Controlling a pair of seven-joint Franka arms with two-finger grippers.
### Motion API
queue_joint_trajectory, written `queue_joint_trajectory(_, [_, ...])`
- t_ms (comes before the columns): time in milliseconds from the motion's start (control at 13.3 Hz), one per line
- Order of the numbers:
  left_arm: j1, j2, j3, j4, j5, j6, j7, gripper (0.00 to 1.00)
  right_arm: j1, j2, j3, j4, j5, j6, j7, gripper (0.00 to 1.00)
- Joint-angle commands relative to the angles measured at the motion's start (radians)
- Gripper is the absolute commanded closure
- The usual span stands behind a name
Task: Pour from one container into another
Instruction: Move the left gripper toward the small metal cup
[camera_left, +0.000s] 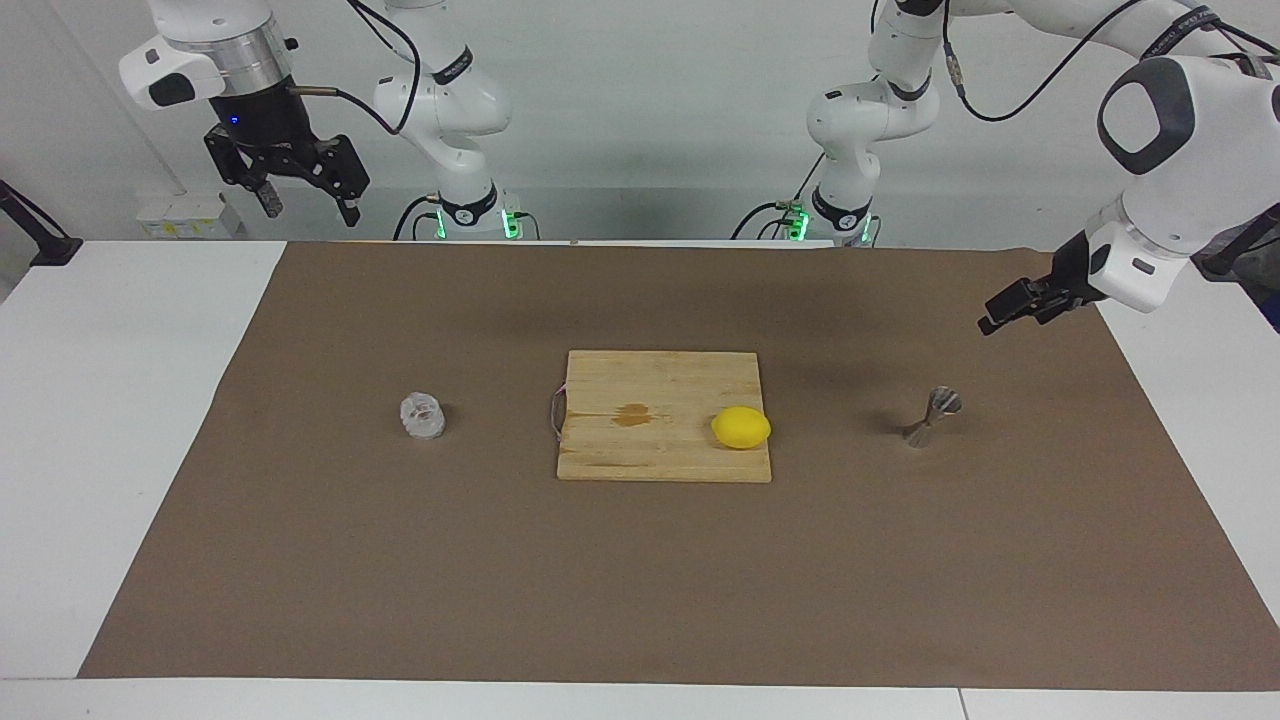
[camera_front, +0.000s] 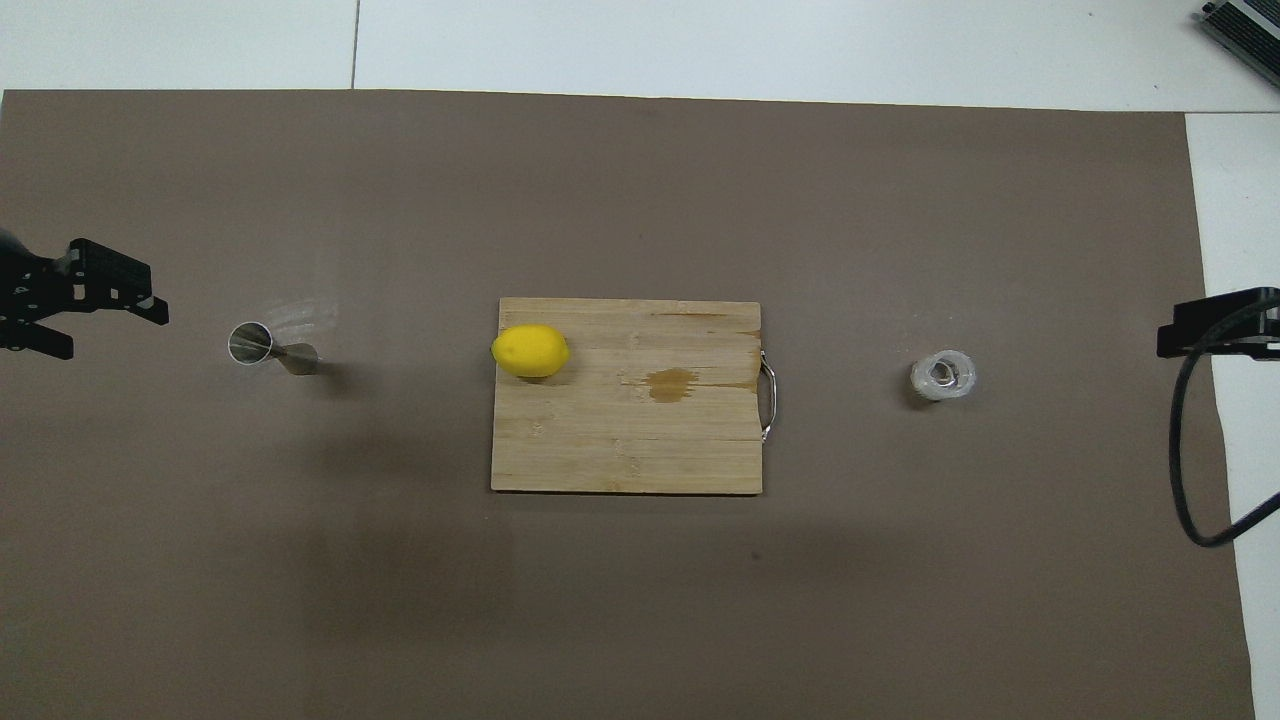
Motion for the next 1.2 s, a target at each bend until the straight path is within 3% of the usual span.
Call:
queue_joint_trajectory(0, [0.054,0.036,-0.007,0.017,-0.067,-0.007,-0.131,0.0,-0.016,-0.01,0.009,-0.007,0.005,-0.011,-0.025,0.0])
queue_joint_trajectory(376, [0.099,0.091,-0.006,0.012,-0.136,-0.013,-0.378,0.0,-0.016,-0.01,0.009,-0.007,0.005,-0.011,-0.025,0.0])
queue_joint_trajectory(676, [0.209,0.191,-0.006,0.012,-0.333,0.0,-0.515,0.0,-0.016,-0.01,0.009,-0.007,0.005,-0.011,-0.025,0.0])
queue_joint_trajectory(1127, [0.292,0.31,-0.007,-0.009,-0.494,0.004,-0.677,0.0,-0.016,-0.01,0.009,-0.007,0.005,-0.011,-0.025,0.0])
